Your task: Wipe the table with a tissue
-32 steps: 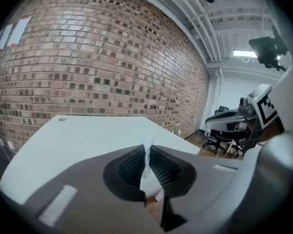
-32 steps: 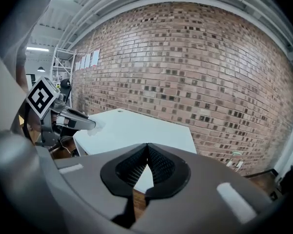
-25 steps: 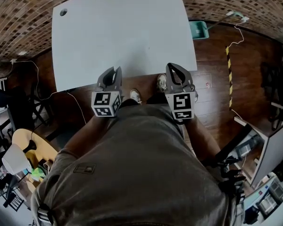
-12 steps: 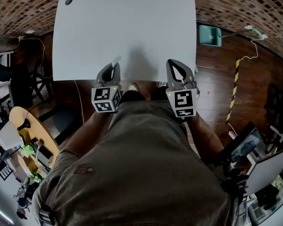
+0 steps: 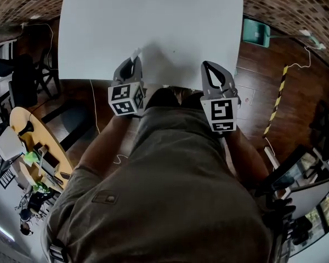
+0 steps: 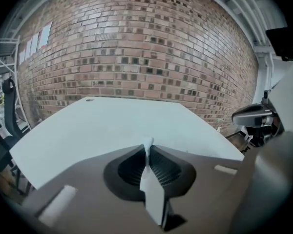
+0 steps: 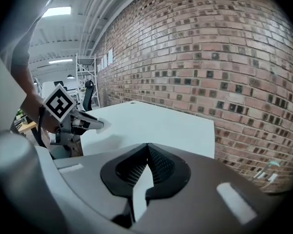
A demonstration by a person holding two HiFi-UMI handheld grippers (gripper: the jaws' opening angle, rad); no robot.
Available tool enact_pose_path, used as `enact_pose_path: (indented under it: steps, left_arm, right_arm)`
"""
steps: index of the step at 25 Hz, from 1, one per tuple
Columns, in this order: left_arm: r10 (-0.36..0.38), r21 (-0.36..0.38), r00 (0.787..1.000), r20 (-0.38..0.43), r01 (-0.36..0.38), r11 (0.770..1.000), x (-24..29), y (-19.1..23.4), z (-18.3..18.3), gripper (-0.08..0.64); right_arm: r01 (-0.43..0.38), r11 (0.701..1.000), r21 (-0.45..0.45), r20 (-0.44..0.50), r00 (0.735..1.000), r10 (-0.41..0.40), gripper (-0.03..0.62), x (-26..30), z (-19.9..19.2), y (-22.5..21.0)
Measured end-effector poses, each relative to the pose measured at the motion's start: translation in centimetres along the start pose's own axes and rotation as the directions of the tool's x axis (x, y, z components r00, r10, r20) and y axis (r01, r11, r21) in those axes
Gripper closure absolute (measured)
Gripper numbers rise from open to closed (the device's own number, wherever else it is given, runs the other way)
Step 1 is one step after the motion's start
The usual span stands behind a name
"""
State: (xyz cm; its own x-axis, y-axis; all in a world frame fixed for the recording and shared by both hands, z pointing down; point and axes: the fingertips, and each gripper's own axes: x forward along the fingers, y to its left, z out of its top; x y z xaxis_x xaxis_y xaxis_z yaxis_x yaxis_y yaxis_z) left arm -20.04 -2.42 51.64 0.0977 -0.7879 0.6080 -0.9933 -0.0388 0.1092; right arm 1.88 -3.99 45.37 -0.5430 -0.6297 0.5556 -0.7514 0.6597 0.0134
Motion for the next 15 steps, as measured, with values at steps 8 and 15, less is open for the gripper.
enact_pose_path:
  steps: [8,15]
  left_arm:
    - [0.014,0.001,0.997,-0.082,-0.014,1.000,3.1,0.7,-1.6,0.535]
    - [0.014,0.018,0.986,-0.168,-0.012,1.000,4.7,0.4,-2.5,0.535]
  right_arm:
    - [0.002,1.000,0.011,-0.030,1.000,-0.001,0.578,0.6,-0.5,-0.8]
    - [0.007,0.999,0.034,-0.039,0.999,-0.006,0.578,1.0,-0.7,-2.0]
